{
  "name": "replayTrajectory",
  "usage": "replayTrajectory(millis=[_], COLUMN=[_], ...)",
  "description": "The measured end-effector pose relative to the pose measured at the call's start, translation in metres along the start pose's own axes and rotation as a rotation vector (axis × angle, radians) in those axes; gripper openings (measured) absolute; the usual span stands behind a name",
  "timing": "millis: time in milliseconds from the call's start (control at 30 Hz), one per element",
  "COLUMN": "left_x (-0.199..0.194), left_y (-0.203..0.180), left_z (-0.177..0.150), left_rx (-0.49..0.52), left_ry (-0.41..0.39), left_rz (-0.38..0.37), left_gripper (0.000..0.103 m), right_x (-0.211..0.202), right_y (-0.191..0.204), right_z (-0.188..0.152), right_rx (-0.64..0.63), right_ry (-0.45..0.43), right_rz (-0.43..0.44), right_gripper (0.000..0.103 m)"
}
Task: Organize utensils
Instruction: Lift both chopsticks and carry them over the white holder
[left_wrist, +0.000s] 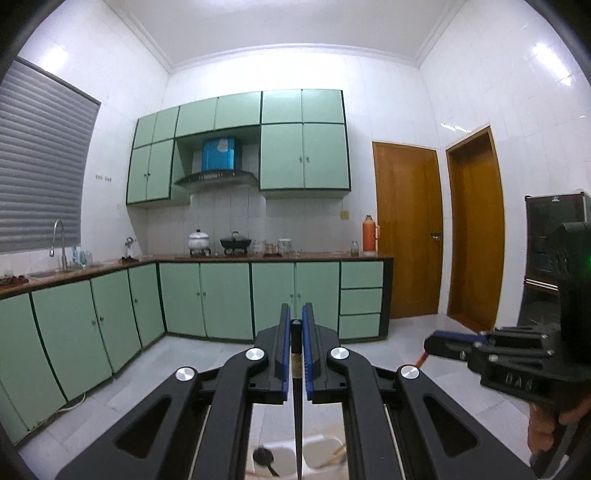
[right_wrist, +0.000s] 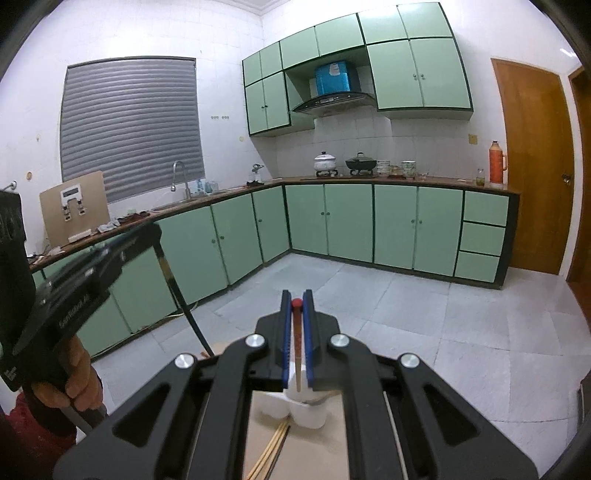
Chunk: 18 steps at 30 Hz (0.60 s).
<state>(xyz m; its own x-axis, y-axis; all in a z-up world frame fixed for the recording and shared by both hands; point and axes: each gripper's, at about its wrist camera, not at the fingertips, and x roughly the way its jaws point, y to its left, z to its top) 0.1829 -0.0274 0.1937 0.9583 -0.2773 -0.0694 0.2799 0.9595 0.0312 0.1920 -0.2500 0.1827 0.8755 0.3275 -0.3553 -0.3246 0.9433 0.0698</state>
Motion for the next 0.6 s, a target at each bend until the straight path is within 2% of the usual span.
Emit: replayTrajectory(millis=[133,233,400,600], left_x=[0.028,0.053,0.089,0.11], left_y=[-0.003,-0.002,0.009,0.019], left_z=[-0.011,-0.029,-0.064,-0.092], left_rx=[0.019,0.025,-0.013,-0.016], left_ry=[-0.009,0.017,0.128,0.251], left_rz=[0.023,0.048,0.05,0.051], left_gripper=[0.006,0.006,0.006,0.006], right_x=[0.027,0.05,0.083,0.108], right_y=[-0.01,-0.017,-0.024,-0.021], right_z=[-0.006,-0.015,-0.036,-0.059], right_rx=[0.009,0.025,0.062,0.063], right_ry=[0.026,0.058,0.117,0.192], right_rz=[-0.019,-0.021,-0.007,0.015], right_gripper=[0.005,0.005,0.005,0.006])
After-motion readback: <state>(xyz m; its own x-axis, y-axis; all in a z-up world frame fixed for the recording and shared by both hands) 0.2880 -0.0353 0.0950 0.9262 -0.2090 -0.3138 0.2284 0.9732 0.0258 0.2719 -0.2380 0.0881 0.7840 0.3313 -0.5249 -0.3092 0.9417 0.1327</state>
